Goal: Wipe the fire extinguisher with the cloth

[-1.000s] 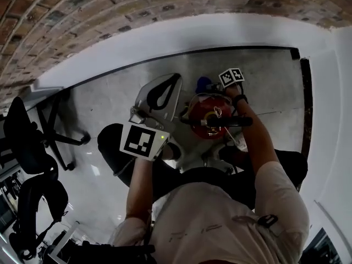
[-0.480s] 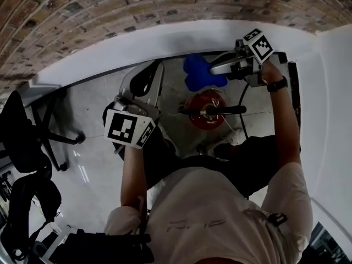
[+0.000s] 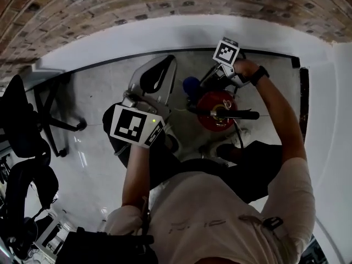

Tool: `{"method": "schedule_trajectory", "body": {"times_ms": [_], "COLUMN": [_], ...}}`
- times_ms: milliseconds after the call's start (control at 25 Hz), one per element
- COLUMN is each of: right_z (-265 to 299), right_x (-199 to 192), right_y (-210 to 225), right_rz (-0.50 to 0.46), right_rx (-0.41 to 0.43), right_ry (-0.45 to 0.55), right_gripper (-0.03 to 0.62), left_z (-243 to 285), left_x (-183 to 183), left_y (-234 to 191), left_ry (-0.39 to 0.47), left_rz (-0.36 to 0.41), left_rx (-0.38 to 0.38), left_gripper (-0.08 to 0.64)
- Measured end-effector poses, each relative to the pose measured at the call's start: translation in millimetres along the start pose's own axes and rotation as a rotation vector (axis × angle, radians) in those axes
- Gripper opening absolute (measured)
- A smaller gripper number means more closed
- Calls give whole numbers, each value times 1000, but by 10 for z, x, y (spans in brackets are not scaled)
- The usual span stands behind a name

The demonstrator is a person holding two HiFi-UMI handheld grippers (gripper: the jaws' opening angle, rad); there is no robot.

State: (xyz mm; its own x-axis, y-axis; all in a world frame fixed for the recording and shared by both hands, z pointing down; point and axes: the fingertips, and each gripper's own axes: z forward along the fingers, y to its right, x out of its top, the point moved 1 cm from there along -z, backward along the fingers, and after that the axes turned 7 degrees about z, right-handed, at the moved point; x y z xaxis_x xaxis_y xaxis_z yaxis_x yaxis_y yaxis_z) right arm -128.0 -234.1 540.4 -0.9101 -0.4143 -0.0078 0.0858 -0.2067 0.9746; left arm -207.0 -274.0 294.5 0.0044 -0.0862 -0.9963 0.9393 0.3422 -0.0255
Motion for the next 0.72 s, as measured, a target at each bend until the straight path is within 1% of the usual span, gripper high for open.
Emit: {"method": "schedule_trajectory", "body": {"times_ms": [80, 120, 200, 280, 360, 440, 480, 520, 600, 640, 680, 720], "right_z": [128, 193, 335, 464, 603, 655, 641, 620, 563, 507, 433, 352], "right_x": [15, 25, 22, 4, -34, -61, -66, -70, -72, -36, 39, 142], "right_y": [533, 804, 1339, 1833, 2265, 2598, 2696, 2745, 2761, 2731, 2652, 2511], "right_rz": [-7, -5, -2, -9, -7, 4, -7, -42, -163, -216, -250, -264], "right_rx": [-62, -87, -137, -196, -255, -314, -347, -391, -514, -570, -601, -598], "right_ry": [-36, -35, -15, 7, 17, 14, -2, -36, -144, -180, -181, -147], "right_gripper": [48, 48, 48, 48, 48, 48, 48, 48, 48, 48, 48, 48], "left_z": [68, 101, 137, 145, 110, 81, 79, 81, 97, 111, 126, 138], "left_x": [-66, -131, -322, -486, -617, -724, -745, -738, -661, -601, -533, -461], "left_y": [1, 14, 42, 34, -8, -62, -80, -91, -98, -108, -125, -145], "left_ry": [1, -9, -52, -83, -111, -139, -144, -140, -115, -99, -84, -72], "left_rz": [-36, -38, -22, -18, -32, -39, -43, -49, -58, -57, -51, -43], "left_rx": [9, 8, 6, 19, 48, 70, 75, 77, 69, 64, 63, 64], "left_gripper": [0, 0, 0, 0, 0, 0, 0, 0, 0, 0, 0, 0]}}
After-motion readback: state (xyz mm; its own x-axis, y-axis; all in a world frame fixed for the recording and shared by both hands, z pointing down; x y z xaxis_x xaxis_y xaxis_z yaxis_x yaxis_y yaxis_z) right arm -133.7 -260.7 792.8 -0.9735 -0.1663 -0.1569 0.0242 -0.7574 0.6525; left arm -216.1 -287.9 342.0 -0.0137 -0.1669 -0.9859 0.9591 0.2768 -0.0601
